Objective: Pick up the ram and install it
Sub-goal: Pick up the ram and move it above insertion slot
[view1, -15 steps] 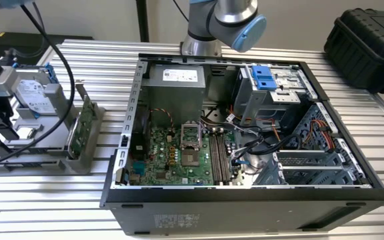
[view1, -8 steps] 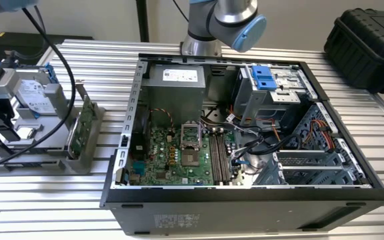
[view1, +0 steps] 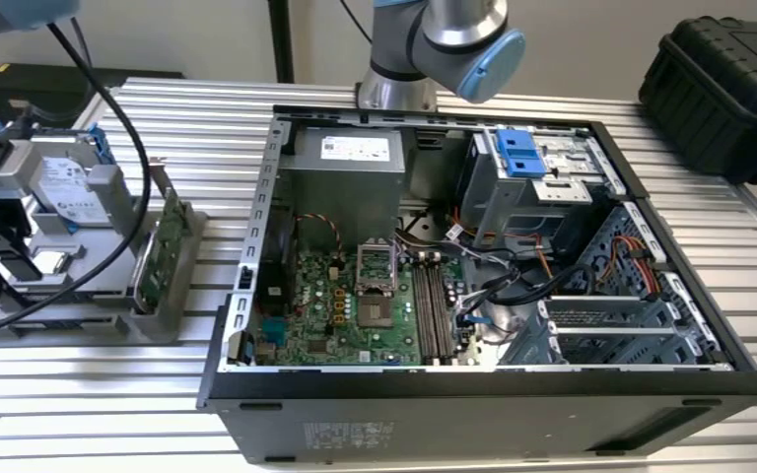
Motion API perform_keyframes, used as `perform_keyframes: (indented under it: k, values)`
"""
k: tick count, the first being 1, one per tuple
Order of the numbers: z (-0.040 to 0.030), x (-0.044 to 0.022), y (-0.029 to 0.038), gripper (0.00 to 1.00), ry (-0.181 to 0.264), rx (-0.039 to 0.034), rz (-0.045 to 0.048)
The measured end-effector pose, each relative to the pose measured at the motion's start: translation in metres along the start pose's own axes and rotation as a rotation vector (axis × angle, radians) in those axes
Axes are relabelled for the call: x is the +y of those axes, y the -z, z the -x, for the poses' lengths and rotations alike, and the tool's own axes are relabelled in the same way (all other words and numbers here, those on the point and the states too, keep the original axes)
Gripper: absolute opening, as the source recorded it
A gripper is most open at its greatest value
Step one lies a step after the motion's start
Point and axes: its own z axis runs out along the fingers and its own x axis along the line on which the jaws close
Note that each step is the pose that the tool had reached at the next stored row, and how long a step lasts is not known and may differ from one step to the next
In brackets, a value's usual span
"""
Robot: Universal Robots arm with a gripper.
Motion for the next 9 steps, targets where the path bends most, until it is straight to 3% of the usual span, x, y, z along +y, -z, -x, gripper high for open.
perform_keyframes:
  k: [9]
  values:
    - [0.0001, 0.0, -0.0054, 1.0, 0.0, 0.0001, 0.0001]
